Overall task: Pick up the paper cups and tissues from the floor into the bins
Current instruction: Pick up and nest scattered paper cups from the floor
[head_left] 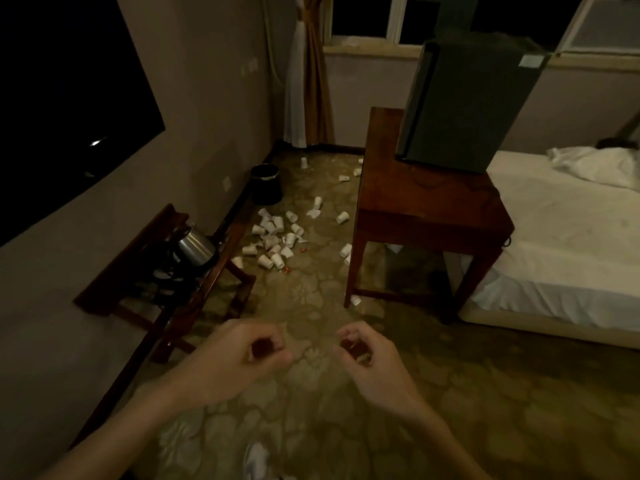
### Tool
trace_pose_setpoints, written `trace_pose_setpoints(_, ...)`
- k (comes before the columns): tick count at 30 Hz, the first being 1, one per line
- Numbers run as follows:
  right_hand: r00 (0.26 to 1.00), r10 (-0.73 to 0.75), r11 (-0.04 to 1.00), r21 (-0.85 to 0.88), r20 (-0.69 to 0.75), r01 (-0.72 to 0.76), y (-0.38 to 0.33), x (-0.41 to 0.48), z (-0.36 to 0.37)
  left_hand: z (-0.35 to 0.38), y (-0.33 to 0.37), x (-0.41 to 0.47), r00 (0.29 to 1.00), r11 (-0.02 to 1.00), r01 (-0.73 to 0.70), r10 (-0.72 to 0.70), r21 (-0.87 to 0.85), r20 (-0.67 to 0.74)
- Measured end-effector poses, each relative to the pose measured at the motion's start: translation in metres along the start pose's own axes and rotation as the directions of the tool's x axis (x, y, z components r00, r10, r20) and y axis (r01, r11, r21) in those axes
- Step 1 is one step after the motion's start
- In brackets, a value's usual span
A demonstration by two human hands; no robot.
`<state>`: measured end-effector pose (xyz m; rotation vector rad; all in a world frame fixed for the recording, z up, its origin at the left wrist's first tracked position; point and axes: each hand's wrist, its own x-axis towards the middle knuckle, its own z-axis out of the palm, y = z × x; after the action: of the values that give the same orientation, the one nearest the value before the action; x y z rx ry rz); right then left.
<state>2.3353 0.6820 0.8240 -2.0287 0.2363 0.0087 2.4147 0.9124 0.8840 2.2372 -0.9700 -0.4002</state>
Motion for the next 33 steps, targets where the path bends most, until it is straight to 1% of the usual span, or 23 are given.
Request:
trace_pose_setpoints(2,0.999,0.026,1.000,-0.001,-0.027,-0.026,0.008,0.025,-0.001,-0.003,-0.020,0.012,0.996,0.993,0.071,-0.076,-0.098,-0.052)
trace_pose_setpoints(4,0.999,0.017,1.000,0.023,-0.035,-0.016,0.011,0.055,0.000,-0.007,-0.042,0.040,0.987,0.993,0.094,-0.101,-0.066,-0.123)
trace_pose_setpoints(6,0.999,0.003,1.000,0.006,-0.037,-0.003,0.010,0.090,0.004,-0.007,-0.065,0.076,0.984,0.995,0.102,-0.100,0.008,-0.147)
trace_pose_setpoints(9,0.998,0.011,0.999,-0.050,-0.054,-0.013,0.011,0.152,0.016,-0.016,-0.108,0.132,0.987,0.984,0.115,-0.098,0.133,-0.129)
trace_pose_setpoints(11,0.997,0.028,0.994,-0.102,-0.068,-0.035,0.012,0.196,0.027,-0.032,-0.141,0.166,0.987,0.981,0.130,-0.115,0.143,-0.111)
trace_pose_setpoints(13,0.995,0.078,0.987,-0.134,-0.063,-0.086,0.011,0.237,0.038,-0.051,-0.173,0.194,0.986,0.978,0.157,-0.146,0.140,-0.085)
trace_pose_setpoints(16,0.990,0.120,0.986,-0.107,-0.070,-0.127,0.000,0.294,0.057,-0.082,-0.218,0.234,0.984,0.978,0.178,-0.174,0.113,-0.040)
trace_pose_setpoints(19,0.984,0.162,0.984,-0.060,-0.071,-0.166,-0.010,0.344,0.067,-0.107,-0.253,0.273,0.972,0.971,0.235,-0.235,0.047,-0.008)
trace_pose_setpoints(23,0.979,0.200,0.977,-0.066,-0.045,-0.202,-0.011,0.406,0.072,-0.129,-0.293,0.326,0.960,0.960,0.278,-0.278,-0.016,-0.009)
trace_pose_setpoints(29,0.974,0.222,0.972,-0.088,0.042,-0.218,0.006,0.508,0.073,-0.145,-0.347,0.396,0.929,0.922,0.362,-0.370,-0.134,-0.033)
trace_pose_setpoints(33,0.964,0.225,0.970,-0.130,0.140,-0.207,0.026,0.594,0.071,-0.150,-0.382,0.451,0.882,0.877,0.460,-0.469,-0.138,-0.042)
